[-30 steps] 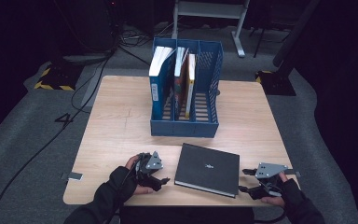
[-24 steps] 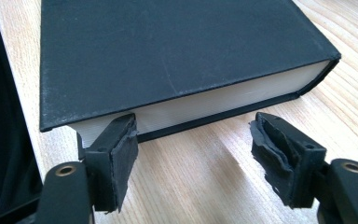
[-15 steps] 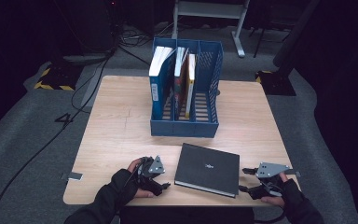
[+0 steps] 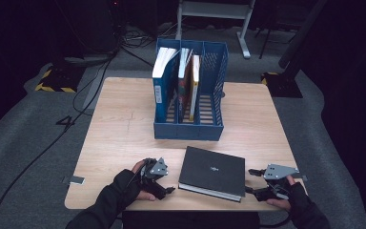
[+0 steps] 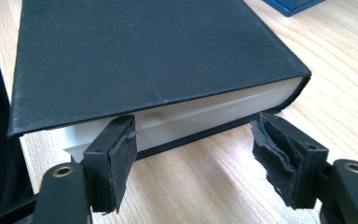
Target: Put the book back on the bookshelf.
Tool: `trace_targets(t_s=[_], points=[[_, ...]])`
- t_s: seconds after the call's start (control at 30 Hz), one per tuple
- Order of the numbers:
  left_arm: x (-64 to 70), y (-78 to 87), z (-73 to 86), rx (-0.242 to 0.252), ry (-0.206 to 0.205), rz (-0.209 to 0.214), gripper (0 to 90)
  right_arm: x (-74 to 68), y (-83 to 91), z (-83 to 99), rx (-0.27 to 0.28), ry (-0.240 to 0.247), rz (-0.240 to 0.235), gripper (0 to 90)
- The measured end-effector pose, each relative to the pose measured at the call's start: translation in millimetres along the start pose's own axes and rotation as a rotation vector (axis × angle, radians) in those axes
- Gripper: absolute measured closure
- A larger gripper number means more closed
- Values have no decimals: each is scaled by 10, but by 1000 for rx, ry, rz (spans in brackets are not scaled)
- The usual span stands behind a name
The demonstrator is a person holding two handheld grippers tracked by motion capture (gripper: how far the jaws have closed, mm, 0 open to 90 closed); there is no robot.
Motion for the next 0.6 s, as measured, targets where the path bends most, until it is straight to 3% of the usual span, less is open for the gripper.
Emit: trace_targets(t_s=[0.13, 0.2, 0.3, 0.47, 0.6], points=[[26, 15, -12, -33, 7, -10, 163, 8, 16, -49, 27, -14, 7, 306], [54, 39, -53, -27, -11, -20, 167, 9, 21, -69, 34, -17, 10, 306], [120, 104, -184, 25, -13, -11, 168, 11, 24, -81, 39, -15, 13, 304], [209, 219, -418, 92, -57, -32, 166, 19, 30, -115, 48, -12, 19, 303], [254, 292, -571, 133, -50, -34, 164, 16, 33, -121, 49, -14, 20, 304]])
Point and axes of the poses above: each handheld gripper's, and its own axes: y roughly backward along the jaws, z roughly out of its underside, x roughly to its right, the point moved 10 cm from there along -y, roughly forward along the jaws, and after that the axes turned 12 degrees about x, right-handed, at the moved point
